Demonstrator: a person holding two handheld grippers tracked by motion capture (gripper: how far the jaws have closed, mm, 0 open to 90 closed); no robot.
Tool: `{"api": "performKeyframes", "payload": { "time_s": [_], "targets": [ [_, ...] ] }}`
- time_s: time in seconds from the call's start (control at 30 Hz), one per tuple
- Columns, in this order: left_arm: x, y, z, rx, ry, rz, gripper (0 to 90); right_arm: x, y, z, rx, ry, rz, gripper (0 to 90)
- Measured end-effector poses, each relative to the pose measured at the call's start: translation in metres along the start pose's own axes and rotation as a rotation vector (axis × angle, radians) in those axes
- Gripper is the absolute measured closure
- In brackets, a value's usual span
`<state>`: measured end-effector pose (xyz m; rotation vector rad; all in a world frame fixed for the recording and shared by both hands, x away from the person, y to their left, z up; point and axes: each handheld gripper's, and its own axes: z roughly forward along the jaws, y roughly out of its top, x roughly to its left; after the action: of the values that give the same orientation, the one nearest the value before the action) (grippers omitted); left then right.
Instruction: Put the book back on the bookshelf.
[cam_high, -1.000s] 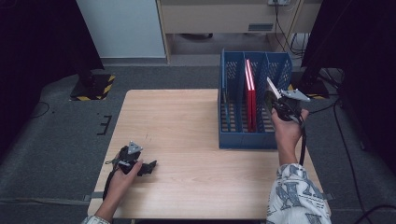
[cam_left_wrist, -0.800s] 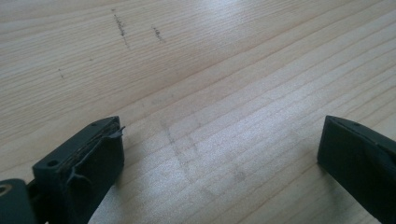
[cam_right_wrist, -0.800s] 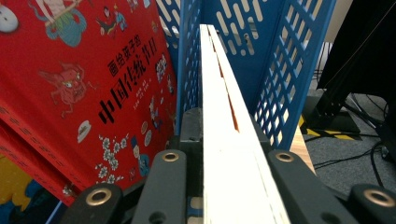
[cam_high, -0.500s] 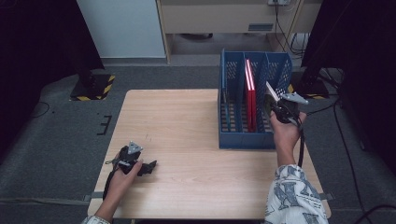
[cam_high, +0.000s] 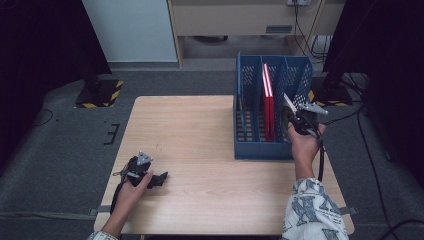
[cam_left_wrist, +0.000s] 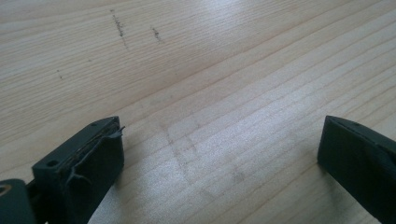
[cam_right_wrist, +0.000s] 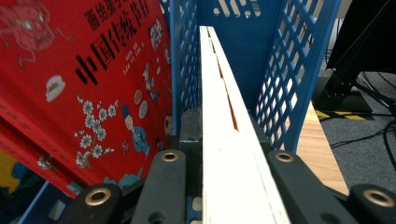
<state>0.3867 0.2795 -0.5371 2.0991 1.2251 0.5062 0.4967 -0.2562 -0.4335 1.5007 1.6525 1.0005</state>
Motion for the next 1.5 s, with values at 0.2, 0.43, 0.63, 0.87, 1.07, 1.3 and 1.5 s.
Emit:
{"api": "performKeyframes", "payload": {
  "time_s": [0.2, 0.43, 0.63, 0.87, 1.07, 1.3, 1.5],
  "targets": [
    [0.000, 0.000, 0.000, 0.002, -0.001, 0.004, 0.0, 0.001, -0.004, 0.004, 0.021, -0.004, -0.008, 76.0],
    [0.000, 0.000, 0.000, 0.002, -0.001, 0.004, 0.0, 0.001, -0.006, 0.006, 0.040, -0.002, -0.013, 76.0],
    [0.000, 0.000, 0.000, 0.002, -0.002, 0.005, 0.0, 0.002, -0.006, 0.005, 0.056, 0.004, -0.028, 75.8],
    [0.000, 0.000, 0.000, 0.002, -0.002, 0.005, 0.0, 0.005, -0.008, 0.002, 0.085, 0.002, -0.048, 75.6],
    [-0.001, 0.000, 0.000, 0.001, -0.002, 0.007, 0.0, 0.006, -0.012, 0.000, 0.107, -0.001, -0.054, 75.4],
    [-0.001, 0.001, 0.000, 0.002, -0.004, 0.009, 0.0, 0.005, -0.018, -0.002, 0.124, -0.002, -0.049, 75.2],
    [-0.001, 0.001, 0.000, 0.002, -0.004, 0.009, 0.0, 0.006, -0.020, -0.002, 0.141, 0.002, -0.055, 74.9]
  ]
}}
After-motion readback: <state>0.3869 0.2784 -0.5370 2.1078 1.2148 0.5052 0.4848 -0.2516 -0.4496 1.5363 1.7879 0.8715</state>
